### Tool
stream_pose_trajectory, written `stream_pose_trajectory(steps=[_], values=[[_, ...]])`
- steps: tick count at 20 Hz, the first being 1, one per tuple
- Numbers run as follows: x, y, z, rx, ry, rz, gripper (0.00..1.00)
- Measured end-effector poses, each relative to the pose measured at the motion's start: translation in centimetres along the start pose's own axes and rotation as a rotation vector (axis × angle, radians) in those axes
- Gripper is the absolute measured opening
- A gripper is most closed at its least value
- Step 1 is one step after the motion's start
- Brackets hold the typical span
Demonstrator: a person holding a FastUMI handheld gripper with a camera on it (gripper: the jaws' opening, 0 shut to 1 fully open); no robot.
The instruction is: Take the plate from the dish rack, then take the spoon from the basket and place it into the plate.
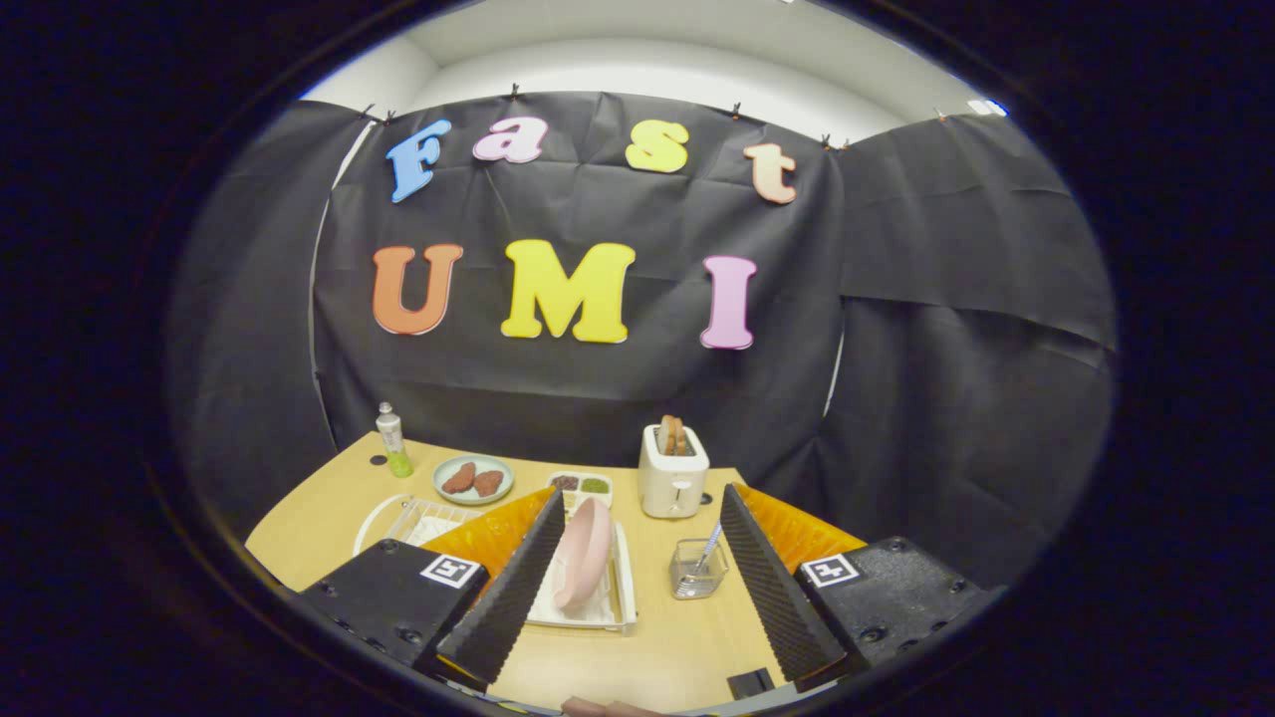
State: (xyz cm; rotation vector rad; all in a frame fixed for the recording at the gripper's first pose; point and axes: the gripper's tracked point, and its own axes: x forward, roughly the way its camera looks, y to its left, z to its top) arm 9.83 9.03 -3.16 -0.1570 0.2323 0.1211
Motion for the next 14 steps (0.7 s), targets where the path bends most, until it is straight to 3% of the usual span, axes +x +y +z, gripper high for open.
stream_pose_trajectory(steps=[4,8,10,14], values=[[6.8,1.2,-1.8,-0.025,0.213,0.018,1.00],[11.7,1.5,-4.7,-0.030,0.528,-0.058,1.00],[14.0,2.5,-6.6,-0.033,0.657,-0.015,1.00],[17.0,2.6,-8.6,-0.082,0.848,-0.013,0.93]])
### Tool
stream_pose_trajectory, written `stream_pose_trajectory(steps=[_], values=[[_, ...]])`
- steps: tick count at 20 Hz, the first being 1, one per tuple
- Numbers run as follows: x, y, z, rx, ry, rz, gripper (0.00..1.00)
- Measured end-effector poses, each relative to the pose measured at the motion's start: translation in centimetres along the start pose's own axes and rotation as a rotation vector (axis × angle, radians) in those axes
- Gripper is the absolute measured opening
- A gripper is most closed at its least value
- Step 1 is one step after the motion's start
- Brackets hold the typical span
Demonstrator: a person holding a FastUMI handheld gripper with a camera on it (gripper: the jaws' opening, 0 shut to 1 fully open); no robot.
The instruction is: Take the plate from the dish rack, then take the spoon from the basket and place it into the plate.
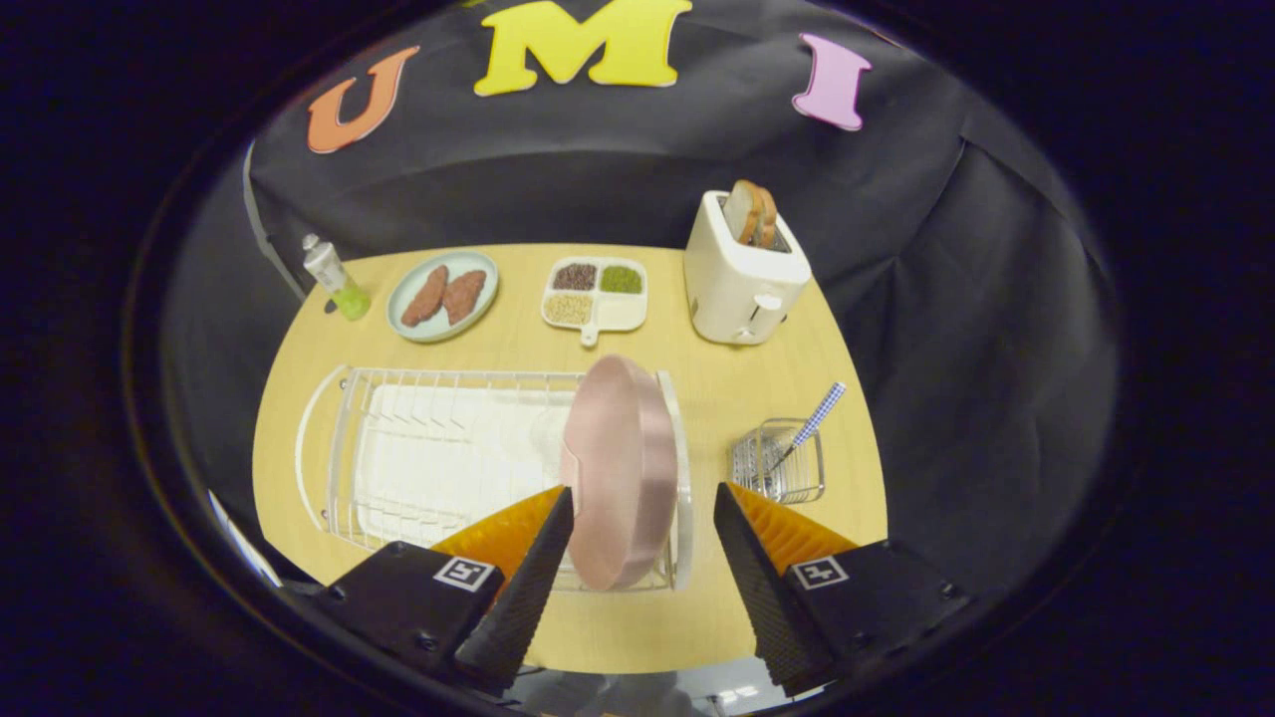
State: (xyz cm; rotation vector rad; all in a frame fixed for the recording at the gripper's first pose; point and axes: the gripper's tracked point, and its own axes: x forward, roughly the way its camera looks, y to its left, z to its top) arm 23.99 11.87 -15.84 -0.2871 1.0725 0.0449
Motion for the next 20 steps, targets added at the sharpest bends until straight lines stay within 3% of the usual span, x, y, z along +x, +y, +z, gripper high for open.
stream_pose_trajectory(steps=[4,10,13,15,20], values=[[2.5,0.4,2.2,-0.059,0.006,0.052,0.85],[4.2,3.0,0.6,-0.021,0.119,0.162,0.65],[4.4,2.1,0.7,0.045,0.129,0.092,0.42],[4.1,1.7,1.1,0.051,0.105,0.065,0.38],[2.5,-1.1,2.9,0.049,-0.009,-0.097,0.31]])
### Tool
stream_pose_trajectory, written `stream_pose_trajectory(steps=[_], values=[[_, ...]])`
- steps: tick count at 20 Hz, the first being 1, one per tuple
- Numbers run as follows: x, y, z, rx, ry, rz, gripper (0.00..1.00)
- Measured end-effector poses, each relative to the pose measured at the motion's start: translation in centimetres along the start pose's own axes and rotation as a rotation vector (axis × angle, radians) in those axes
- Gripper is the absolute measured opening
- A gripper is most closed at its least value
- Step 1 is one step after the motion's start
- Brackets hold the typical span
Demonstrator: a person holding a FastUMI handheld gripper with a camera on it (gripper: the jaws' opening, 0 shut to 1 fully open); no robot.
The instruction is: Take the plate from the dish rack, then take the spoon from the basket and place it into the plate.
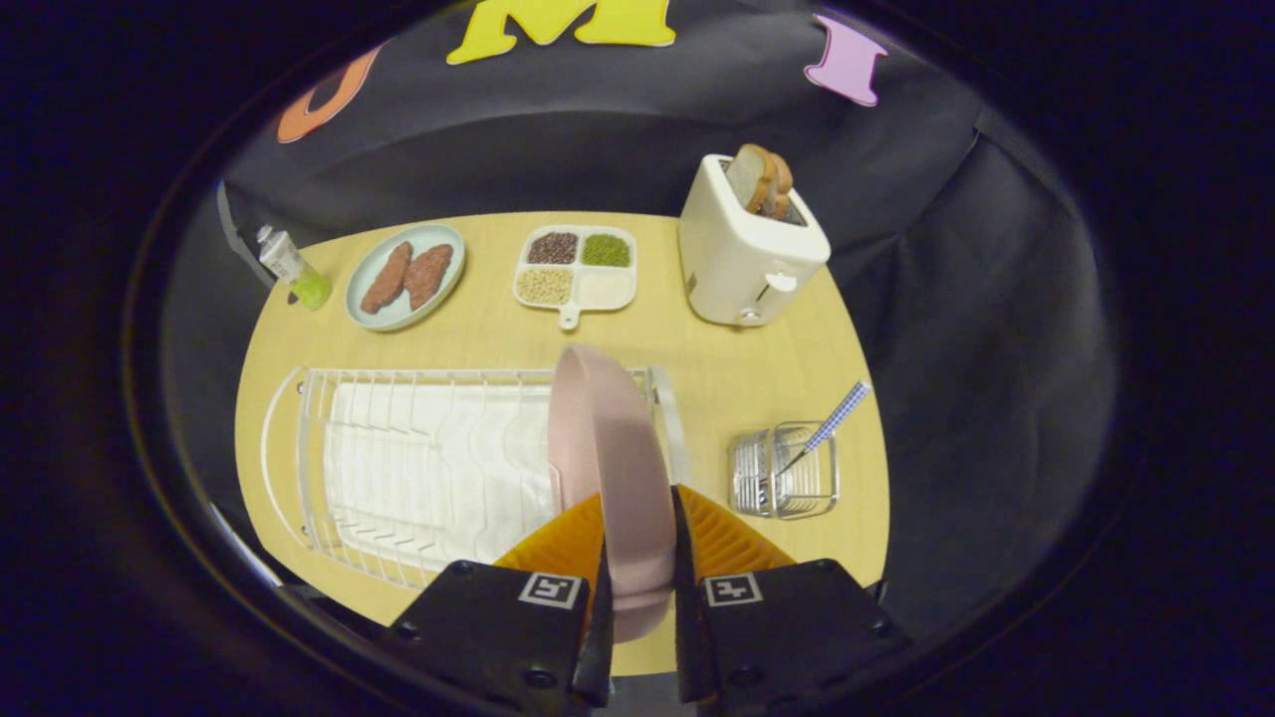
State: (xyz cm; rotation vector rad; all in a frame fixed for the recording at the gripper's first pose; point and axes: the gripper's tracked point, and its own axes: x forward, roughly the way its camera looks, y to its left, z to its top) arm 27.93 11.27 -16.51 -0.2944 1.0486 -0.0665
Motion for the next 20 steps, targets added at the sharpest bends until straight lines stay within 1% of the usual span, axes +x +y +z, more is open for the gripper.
stream_pose_trajectory(steps=[1,4,7,9,13,15,17,20], values=[[-0.2,-0.6,0.4,0.008,-0.028,-0.032,0.30],[-1.4,-0.7,0.4,0.033,-0.071,-0.040,0.27],[-2.8,-0.5,-1.2,0.055,-0.080,0.009,0.27],[-4.2,-0.1,-3.5,0.076,-0.070,0.082,0.27],[-6.4,1.1,-10.0,0.159,-0.020,0.306,0.27],[-6.7,1.3,-13.8,0.195,0.020,0.390,0.27],[-6.3,1.1,-17.5,0.209,0.045,0.420,0.27],[-5.4,0.9,-22.4,0.245,0.075,0.420,0.27]])
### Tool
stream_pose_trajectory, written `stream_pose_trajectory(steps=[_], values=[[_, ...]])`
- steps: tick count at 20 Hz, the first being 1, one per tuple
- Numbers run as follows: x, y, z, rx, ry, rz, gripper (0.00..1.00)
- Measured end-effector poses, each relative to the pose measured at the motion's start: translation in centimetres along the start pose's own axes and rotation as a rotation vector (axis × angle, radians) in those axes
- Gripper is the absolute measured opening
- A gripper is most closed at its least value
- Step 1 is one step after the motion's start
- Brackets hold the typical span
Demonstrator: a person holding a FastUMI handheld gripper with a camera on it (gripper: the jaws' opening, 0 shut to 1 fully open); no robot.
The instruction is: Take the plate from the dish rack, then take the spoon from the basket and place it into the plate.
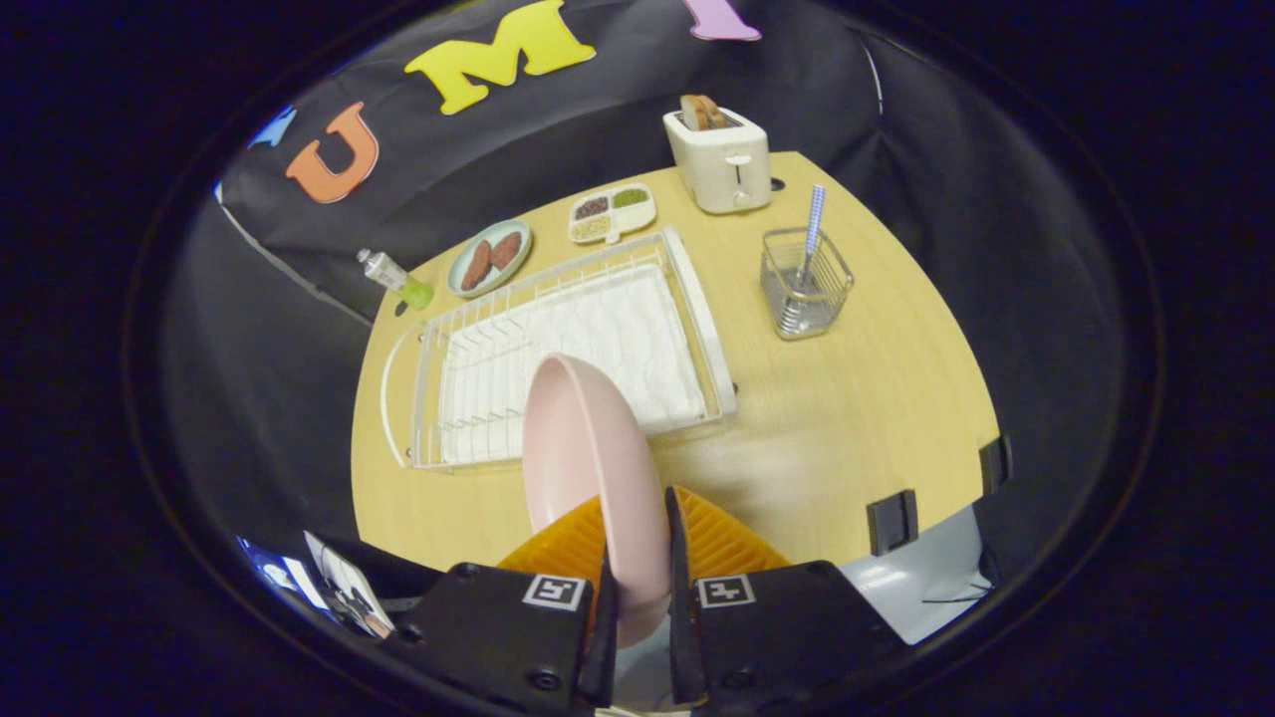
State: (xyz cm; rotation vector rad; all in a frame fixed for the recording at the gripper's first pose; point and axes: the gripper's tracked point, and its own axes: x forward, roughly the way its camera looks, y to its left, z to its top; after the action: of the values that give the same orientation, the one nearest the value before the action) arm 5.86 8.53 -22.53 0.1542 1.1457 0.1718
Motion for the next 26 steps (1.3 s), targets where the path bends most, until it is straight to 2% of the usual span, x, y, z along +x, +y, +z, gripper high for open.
stream_pose_trajectory(steps=[5,11,14,16,18,20,23,25,26], values=[[2.9,-0.7,-4.6,0.058,0.014,0.035,0.27],[7.9,-1.0,-6.3,0.070,0.003,0.018,0.28],[9.2,-0.4,-6.3,0.128,0.038,0.081,0.28],[9.6,-0.9,-6.2,0.146,0.054,0.082,0.31],[9.9,-1.7,-5.7,0.108,0.058,0.063,0.35],[9.8,-3.2,-4.9,0.065,0.039,0.005,0.40],[9.3,-4.6,-3.1,0.014,0.020,-0.008,0.66],[9.1,-6.4,-2.6,-0.007,0.037,-0.048,0.84],[8.9,-7.1,-2.1,-0.007,0.034,-0.068,0.85]])
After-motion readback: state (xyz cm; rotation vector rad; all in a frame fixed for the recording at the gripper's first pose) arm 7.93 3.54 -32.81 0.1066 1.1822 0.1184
